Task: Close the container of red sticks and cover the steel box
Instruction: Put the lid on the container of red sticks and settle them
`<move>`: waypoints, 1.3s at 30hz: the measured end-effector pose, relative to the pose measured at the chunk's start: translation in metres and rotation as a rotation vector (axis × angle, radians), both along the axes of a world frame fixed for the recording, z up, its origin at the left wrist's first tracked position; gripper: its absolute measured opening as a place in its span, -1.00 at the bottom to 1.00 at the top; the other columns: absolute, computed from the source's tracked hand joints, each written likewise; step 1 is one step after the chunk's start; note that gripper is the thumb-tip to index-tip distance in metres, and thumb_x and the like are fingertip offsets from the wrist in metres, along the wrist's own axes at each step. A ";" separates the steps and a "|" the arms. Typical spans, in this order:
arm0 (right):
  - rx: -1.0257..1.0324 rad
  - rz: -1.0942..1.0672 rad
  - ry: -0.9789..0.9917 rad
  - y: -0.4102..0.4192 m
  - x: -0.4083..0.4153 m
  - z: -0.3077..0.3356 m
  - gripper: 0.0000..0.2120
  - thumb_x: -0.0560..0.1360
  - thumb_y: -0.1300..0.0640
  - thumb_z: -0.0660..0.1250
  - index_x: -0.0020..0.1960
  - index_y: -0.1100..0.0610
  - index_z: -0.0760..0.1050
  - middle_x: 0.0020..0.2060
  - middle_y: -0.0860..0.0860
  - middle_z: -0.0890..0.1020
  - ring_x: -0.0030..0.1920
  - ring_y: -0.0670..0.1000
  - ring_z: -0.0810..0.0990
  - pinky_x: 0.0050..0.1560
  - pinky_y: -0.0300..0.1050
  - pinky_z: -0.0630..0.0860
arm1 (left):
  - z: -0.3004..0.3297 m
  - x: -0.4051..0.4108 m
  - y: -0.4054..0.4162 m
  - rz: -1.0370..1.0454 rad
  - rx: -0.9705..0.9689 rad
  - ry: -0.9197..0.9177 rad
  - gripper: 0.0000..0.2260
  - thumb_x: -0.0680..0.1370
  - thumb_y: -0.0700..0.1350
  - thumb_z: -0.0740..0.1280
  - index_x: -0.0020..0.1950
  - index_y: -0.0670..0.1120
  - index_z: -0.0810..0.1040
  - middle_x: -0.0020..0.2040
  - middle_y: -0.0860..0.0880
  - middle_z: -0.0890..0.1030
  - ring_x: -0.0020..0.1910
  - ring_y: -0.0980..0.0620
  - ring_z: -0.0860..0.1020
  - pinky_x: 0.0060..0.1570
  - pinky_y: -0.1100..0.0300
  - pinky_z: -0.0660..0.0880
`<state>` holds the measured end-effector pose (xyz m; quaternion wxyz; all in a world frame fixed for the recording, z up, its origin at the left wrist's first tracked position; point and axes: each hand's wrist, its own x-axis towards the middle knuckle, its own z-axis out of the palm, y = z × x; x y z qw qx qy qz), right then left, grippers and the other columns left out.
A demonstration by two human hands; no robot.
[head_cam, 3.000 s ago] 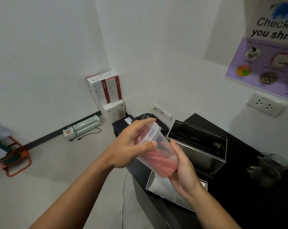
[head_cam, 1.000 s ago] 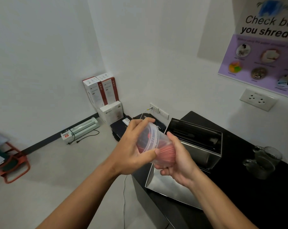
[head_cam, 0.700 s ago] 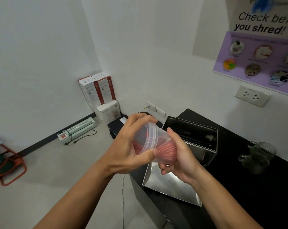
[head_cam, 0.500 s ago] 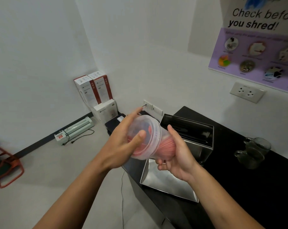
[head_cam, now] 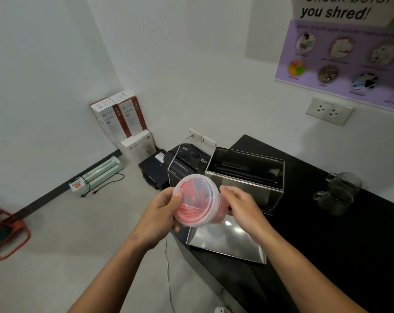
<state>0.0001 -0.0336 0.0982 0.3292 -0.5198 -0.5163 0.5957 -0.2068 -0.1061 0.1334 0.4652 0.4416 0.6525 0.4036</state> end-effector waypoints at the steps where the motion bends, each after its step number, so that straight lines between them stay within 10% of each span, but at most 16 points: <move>1: 0.073 -0.003 -0.006 0.000 0.004 0.004 -0.83 0.64 -0.12 0.31 0.06 -0.12 0.66 -0.05 -0.20 0.75 0.07 -0.15 0.70 0.07 -0.24 0.59 | -0.002 0.002 0.002 0.007 -0.009 -0.003 -0.73 0.76 0.04 0.16 0.12 -0.04 0.61 -0.28 0.04 0.69 -0.39 0.10 0.59 -0.43 0.22 0.53; 5: 0.197 0.103 -0.004 -0.002 0.023 0.016 -0.87 0.63 -0.08 0.35 0.07 -0.18 0.68 -0.01 -0.25 0.74 0.05 -0.22 0.69 -0.03 -0.42 0.55 | -0.014 0.013 0.012 -0.024 -0.023 0.010 -0.75 0.76 0.00 0.19 0.17 -0.10 0.61 -0.23 -0.14 0.70 -0.36 -0.03 0.60 -0.46 0.21 0.54; 11: 0.179 0.133 -0.108 -0.002 0.051 0.009 -0.81 0.61 -0.02 0.40 0.19 -0.05 0.69 -0.01 -0.11 0.78 0.01 -0.11 0.75 0.17 0.03 0.65 | -0.034 0.040 0.030 -0.118 -0.061 0.017 -0.80 0.75 0.02 0.21 0.24 0.01 0.60 -0.15 0.00 0.74 -0.32 0.05 0.70 -0.38 0.20 0.59; 32: 0.008 -0.129 -0.425 0.007 0.211 -0.047 -0.82 0.60 0.07 0.41 -0.10 -0.19 0.67 -0.19 -0.23 0.74 -0.11 -0.33 0.68 -0.23 -0.47 0.49 | -0.091 0.188 0.067 -0.408 -0.261 -0.195 -0.70 0.66 -0.25 0.36 0.39 -0.13 0.49 0.23 -0.17 0.66 -0.16 0.00 0.69 -0.24 0.11 0.68; 39: -0.060 -0.170 -0.447 -0.005 0.258 -0.063 -0.85 0.61 0.08 0.39 -0.03 -0.13 0.69 -0.10 -0.10 0.77 -0.09 -0.24 0.72 -0.07 -0.28 0.56 | -0.110 0.237 0.070 -0.503 -0.305 -0.155 -0.69 0.69 -0.22 0.35 0.43 -0.11 0.45 0.26 -0.14 0.67 -0.11 0.00 0.70 -0.28 0.16 0.68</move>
